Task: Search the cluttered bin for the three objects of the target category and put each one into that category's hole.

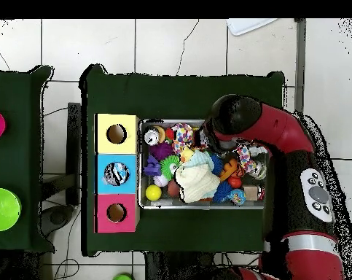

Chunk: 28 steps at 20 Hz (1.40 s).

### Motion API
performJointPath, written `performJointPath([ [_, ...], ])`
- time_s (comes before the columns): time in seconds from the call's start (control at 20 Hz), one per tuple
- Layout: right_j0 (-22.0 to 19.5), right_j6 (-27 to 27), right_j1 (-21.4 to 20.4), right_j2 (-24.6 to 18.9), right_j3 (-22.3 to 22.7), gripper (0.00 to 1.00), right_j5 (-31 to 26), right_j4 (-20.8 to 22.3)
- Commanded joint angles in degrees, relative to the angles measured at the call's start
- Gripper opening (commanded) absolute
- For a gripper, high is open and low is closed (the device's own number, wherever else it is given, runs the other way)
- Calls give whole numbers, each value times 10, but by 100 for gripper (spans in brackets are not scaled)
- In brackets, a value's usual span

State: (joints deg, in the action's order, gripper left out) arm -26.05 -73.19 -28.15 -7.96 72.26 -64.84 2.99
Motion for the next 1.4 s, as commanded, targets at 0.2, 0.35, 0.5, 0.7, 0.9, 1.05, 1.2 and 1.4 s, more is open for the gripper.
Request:
performJointPath([
  [0.2,-12,-54,-28,-98,97,100,169,-76],
  [0.35,-10,-47,-32,-101,86,100,180,-78],
  [0.5,-10,-36,-38,-103,76,100,187,-74],
  [0.7,-9,-28,-34,-106,51,100,192,-66],
  [0.9,-4,-35,-29,-104,24,100,178,-63],
  [1.05,-3,-39,-29,-103,22,100,174,-62],
  [1.2,1,-42,-26,-102,13,100,171,-60],
  [1.4,1,-41,-17,-102,19,100,196,-55],
])
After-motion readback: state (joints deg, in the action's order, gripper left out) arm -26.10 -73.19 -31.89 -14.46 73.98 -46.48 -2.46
